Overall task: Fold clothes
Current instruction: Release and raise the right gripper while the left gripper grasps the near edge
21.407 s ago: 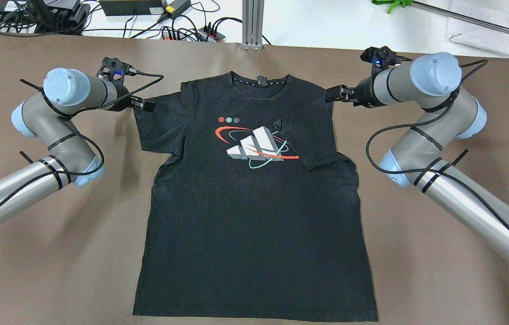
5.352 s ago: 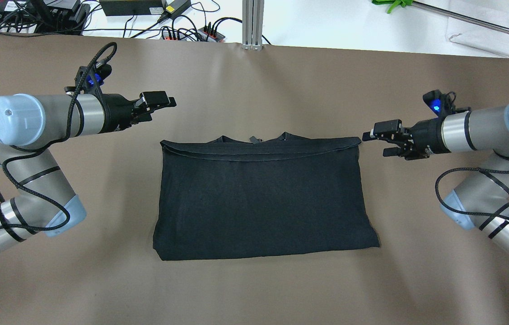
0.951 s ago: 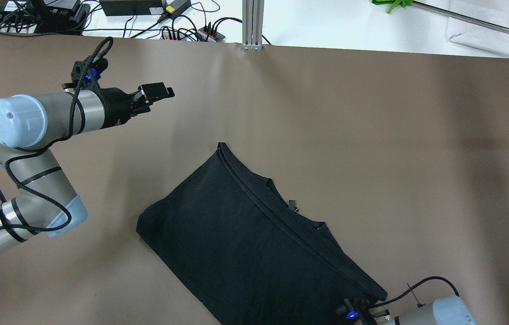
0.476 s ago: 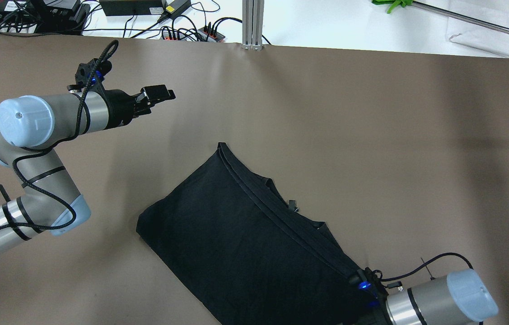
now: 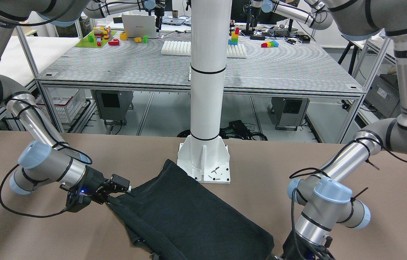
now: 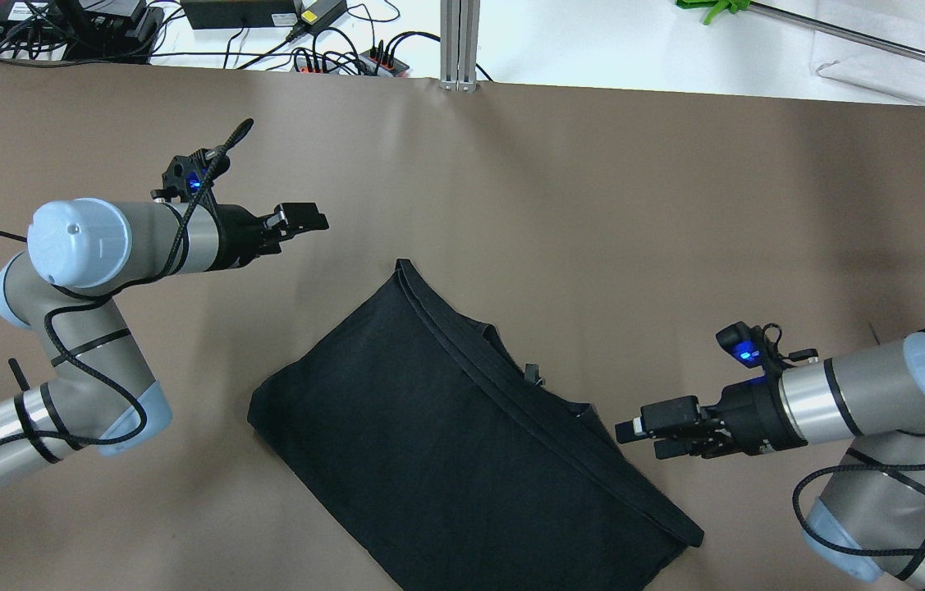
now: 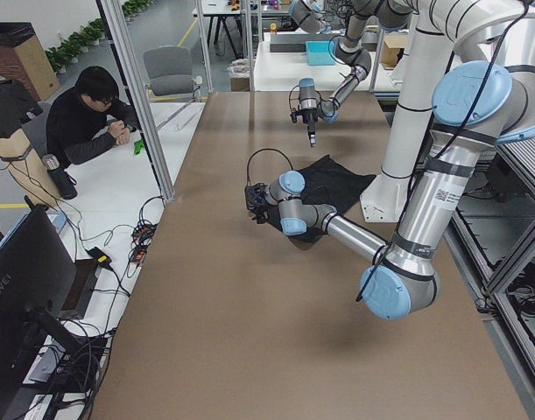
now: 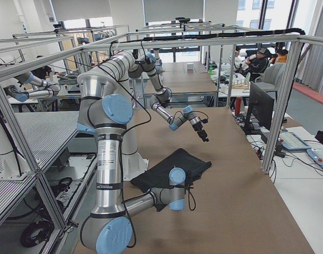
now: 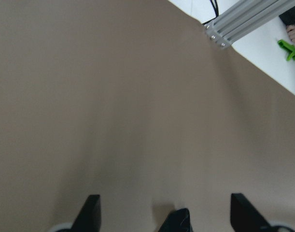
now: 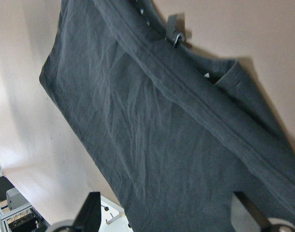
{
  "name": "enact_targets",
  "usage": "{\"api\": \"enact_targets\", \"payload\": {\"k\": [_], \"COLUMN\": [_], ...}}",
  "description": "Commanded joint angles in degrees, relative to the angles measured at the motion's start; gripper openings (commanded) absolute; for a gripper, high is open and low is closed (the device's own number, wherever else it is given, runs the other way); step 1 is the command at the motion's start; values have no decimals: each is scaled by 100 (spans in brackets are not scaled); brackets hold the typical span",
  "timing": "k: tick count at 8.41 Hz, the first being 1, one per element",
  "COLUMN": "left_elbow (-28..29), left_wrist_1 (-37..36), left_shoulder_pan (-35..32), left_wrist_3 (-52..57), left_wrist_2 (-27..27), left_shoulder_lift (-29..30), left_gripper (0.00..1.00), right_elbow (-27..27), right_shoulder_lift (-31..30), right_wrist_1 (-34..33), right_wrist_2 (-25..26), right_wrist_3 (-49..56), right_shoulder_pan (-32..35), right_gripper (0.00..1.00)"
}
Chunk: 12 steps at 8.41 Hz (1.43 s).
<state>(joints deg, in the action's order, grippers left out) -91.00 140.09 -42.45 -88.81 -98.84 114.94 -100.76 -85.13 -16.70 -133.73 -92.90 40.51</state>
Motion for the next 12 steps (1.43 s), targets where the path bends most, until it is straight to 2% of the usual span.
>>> {"api": "enact_targets", "payload": {"k": [1, 3, 4, 7, 12], "left_elbow": [-610, -1102, -1165, -1113, -982], "left_wrist_1": [-175, -175, -184, -105, -43], "left_shoulder_pan": [430, 639, 763, 1177, 1326], "left_wrist_3": [-5, -5, -14, 4, -13], "left_wrist_2": [-30, -66, -57, 22, 57], "left_shoulder_lift": [-689, -1253, -1290, -1491, -1528], "left_gripper": [94, 94, 94, 94, 94], "right_elbow": [-22, -31, -31, -14, -5], "right_shoulder_lift": [-21, -30, -39, -56, -21], "right_wrist_1": [-499, -562, -579, -606, -843], "right_wrist_2": [-144, -144, -144, 66, 242], "right_wrist_3": [26, 53, 88, 97, 97], "right_shoulder_pan": [614, 852, 958, 1056, 1047], "right_gripper": [94, 94, 94, 94, 94]}}
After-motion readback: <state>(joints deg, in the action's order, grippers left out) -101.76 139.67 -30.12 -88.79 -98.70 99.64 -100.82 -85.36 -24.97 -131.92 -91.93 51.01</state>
